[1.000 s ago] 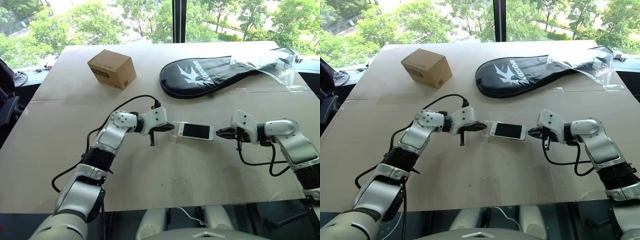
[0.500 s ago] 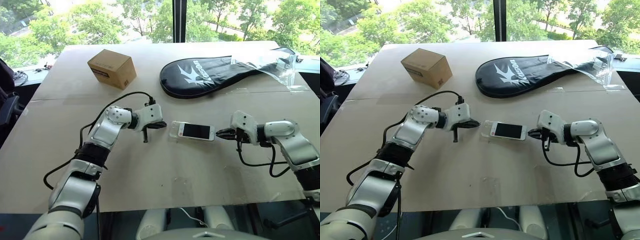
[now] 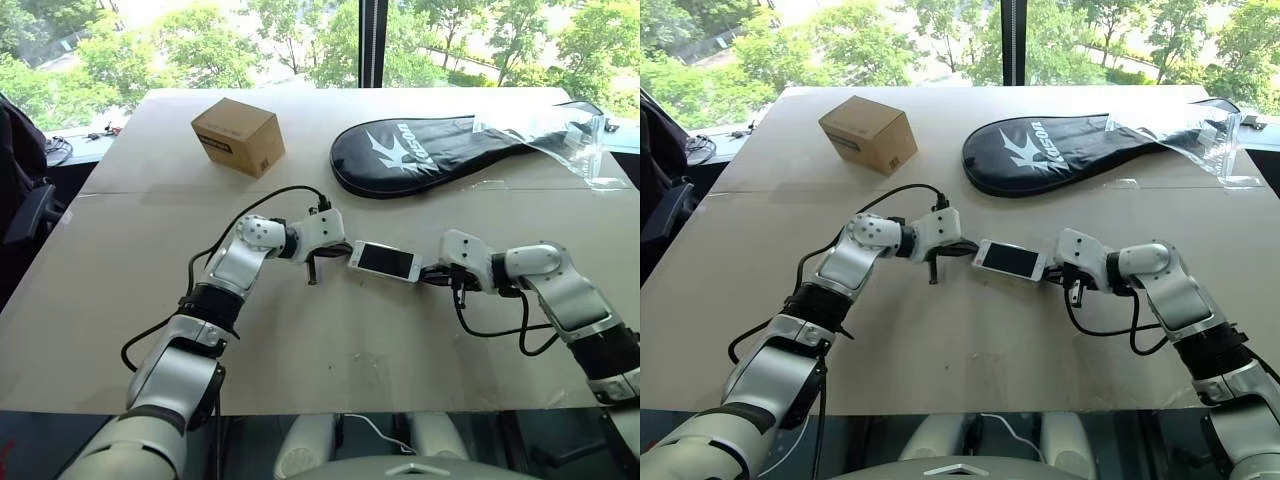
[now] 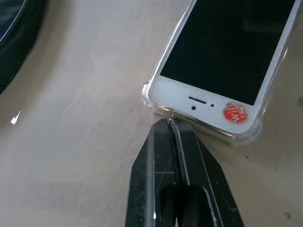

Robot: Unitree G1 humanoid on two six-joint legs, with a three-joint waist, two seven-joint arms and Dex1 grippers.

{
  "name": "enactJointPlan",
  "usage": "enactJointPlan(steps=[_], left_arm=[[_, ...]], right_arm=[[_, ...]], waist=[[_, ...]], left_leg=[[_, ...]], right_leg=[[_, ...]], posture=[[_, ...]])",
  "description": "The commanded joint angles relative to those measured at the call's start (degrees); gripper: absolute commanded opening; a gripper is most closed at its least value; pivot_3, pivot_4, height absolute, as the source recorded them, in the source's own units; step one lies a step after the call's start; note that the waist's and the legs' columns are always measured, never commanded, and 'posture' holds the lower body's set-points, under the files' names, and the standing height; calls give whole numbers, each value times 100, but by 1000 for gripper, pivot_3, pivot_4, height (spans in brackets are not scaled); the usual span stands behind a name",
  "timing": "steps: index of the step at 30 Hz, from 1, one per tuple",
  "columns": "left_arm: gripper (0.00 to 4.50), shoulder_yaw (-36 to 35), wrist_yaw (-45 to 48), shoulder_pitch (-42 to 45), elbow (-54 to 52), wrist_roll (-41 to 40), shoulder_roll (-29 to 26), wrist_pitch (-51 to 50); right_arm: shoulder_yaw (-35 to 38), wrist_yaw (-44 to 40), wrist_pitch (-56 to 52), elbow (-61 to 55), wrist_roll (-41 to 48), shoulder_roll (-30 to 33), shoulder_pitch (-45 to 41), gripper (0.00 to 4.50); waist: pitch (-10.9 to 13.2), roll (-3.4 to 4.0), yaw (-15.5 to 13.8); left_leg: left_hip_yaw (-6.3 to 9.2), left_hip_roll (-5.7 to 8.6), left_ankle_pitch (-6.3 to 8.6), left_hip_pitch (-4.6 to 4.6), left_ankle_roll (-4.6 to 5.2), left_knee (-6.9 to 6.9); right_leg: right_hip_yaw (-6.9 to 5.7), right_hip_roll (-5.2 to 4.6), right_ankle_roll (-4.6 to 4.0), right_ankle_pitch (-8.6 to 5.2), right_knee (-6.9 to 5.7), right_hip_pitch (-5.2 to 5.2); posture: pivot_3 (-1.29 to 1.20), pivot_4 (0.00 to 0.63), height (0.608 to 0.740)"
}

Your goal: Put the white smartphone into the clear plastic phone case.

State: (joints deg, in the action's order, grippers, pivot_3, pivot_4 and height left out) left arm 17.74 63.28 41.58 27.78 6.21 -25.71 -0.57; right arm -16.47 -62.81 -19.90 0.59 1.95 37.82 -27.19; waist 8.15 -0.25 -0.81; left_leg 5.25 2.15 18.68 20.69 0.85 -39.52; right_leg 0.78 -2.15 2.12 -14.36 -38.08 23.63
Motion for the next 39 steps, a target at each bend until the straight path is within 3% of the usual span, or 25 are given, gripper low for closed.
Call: enactJointPlan(steps=[1,6,16,25,31,39], left_arm=[[0,354,100,11,-65,46,384,50],[0,267,143,-98,-165,83,271,32],[0,-284,55,-78,-281,-102,-369,29],[0,-588,240,34,-1039,-1290,505,-614],[0,-120,276,-171,-913,-1032,600,-496],[0,59,225,-291,-426,-697,304,-166]], right_arm=[[-101,258,94,-26,-99,-334,-308,93],[52,237,188,84,-189,-245,-255,93],[790,56,125,-101,209,617,374,93],[1589,256,427,-62,1535,-511,573,93],[1438,96,885,378,1594,-761,698,93],[1341,-210,1342,1203,1667,-1131,615,93]], waist=[[-6,0,8],[-12,0,16],[-9,-2,35],[-4,-4,168],[-3,-3,165],[-2,-1,174]], left_leg=[[-4,0,0,-4,0,0],[-7,-1,-1,-15,-2,0],[-3,-2,0,6,-1,7],[-6,-9,0,10,-1,11],[-7,-9,0,6,-1,13],[-12,-11,-1,2,-1,15]], right_leg=[[1,1,2,1,-1,-1],[6,1,2,1,-14,-3],[5,-15,2,1,4,10],[17,-17,2,1,5,14],[17,-13,2,1,3,14],[16,-8,2,1,0,17]], posture=[[0,150,740],[0,150,740],[0,150,740],[0,150,740],[0,150,740],[0,150,740]])
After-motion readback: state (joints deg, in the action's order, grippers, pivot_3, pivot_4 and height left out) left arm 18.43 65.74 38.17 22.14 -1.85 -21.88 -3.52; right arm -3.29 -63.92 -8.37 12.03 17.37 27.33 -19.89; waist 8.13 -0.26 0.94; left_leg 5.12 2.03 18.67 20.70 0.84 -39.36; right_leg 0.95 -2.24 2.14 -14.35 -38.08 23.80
